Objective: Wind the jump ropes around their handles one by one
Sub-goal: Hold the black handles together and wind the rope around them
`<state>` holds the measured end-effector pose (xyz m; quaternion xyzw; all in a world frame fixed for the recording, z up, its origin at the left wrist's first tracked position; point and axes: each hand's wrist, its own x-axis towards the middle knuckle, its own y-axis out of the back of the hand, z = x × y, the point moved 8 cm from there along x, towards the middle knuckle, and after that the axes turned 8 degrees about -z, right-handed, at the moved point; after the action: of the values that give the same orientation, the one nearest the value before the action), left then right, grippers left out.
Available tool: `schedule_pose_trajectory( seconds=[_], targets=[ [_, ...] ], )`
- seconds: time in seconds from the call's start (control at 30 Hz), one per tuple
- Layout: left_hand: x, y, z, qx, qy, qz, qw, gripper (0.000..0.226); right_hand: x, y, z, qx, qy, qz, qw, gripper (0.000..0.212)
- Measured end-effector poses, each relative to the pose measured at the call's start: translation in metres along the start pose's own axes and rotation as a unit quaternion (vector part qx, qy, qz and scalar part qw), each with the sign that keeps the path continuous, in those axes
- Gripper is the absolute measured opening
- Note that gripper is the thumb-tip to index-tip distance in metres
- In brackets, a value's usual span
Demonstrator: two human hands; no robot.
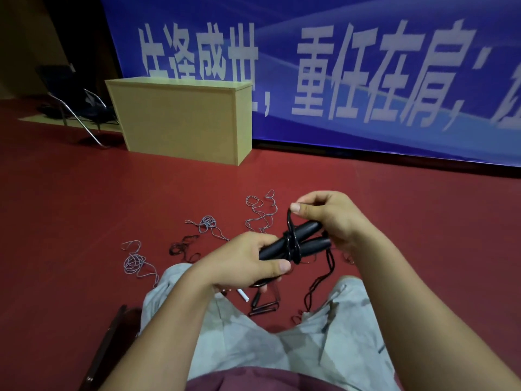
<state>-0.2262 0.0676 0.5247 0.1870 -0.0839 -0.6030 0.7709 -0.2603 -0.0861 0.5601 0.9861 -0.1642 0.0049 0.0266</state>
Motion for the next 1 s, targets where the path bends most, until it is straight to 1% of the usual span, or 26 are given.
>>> schedule_pose_trajectory(
  seconds=[0.07,0.1,0.13,0.17,0.23,0.27,0.3,0.33,0.4,0.5,0.57,0.67,0.77,0.87,0.93,1.0],
  targets=[
    [-0.003,0.001,0.004,-0.015,-0.015,-0.009,1.0,0.015,0.004,-0.003,0.013,0.043,-0.032,-0.015,0.998,0.015],
    [-0.004,0.002,0.006,-0.034,-0.028,-0.009,0.999,0.011,0.005,-0.003,0.018,0.046,-0.033,-0.015,0.998,0.02],
    [-0.005,0.004,0.008,-0.056,-0.039,-0.004,0.998,0.009,0.006,-0.003,0.023,0.031,-0.03,-0.01,0.999,0.028],
    [-0.004,0.006,0.009,-0.078,-0.048,0.004,0.996,0.009,0.005,-0.006,0.028,0.0,-0.025,-0.005,1.0,0.03],
    [-0.002,0.009,0.009,-0.114,-0.055,0.03,0.992,0.009,0.0,-0.015,0.033,-0.057,-0.006,-0.001,0.998,0.015],
    [0.0,0.011,0.007,-0.13,-0.056,0.046,0.989,0.008,-0.002,-0.02,0.037,-0.058,0.004,0.0,0.998,0.009],
    [0.002,0.012,0.005,-0.146,-0.057,0.06,0.986,0.006,-0.003,-0.023,0.043,-0.043,0.01,0.003,0.999,0.01],
    [0.003,0.013,0.003,-0.161,-0.058,0.072,0.983,0.002,-0.003,-0.024,0.047,-0.034,0.015,0.005,0.999,0.014],
    [0.004,0.016,-0.003,-0.183,-0.055,0.09,0.977,0.004,-0.005,-0.024,0.053,-0.042,0.023,0.007,0.999,0.023],
    [0.003,0.025,-0.01,-0.193,-0.039,0.118,0.973,0.006,-0.009,-0.025,0.051,-0.116,0.03,0.007,0.993,0.036],
    [0.002,0.035,-0.015,-0.198,-0.024,0.158,0.967,0.01,-0.011,-0.028,0.05,-0.167,0.029,0.001,0.986,0.04],
    [0.002,0.046,-0.021,-0.175,-0.013,0.211,0.962,0.011,-0.012,-0.036,0.052,-0.207,0.013,-0.029,0.978,0.032],
    [0.003,0.049,-0.023,-0.141,-0.015,0.223,0.964,0.011,-0.013,-0.044,0.05,-0.253,0.012,-0.053,0.966,0.025],
    [0.006,0.055,-0.025,-0.107,-0.017,0.224,0.968,0.012,-0.016,-0.041,0.05,-0.273,0.005,-0.04,0.961,0.022],
    [0.01,0.06,-0.03,-0.076,-0.004,0.237,0.968,0.005,-0.015,-0.035,0.054,-0.27,-0.01,-0.02,0.963,0.027],
    [0.014,0.065,-0.039,-0.056,0.017,0.262,0.963,0.006,-0.015,-0.03,0.058,-0.275,-0.015,-0.002,0.961,0.032]
  ],
)
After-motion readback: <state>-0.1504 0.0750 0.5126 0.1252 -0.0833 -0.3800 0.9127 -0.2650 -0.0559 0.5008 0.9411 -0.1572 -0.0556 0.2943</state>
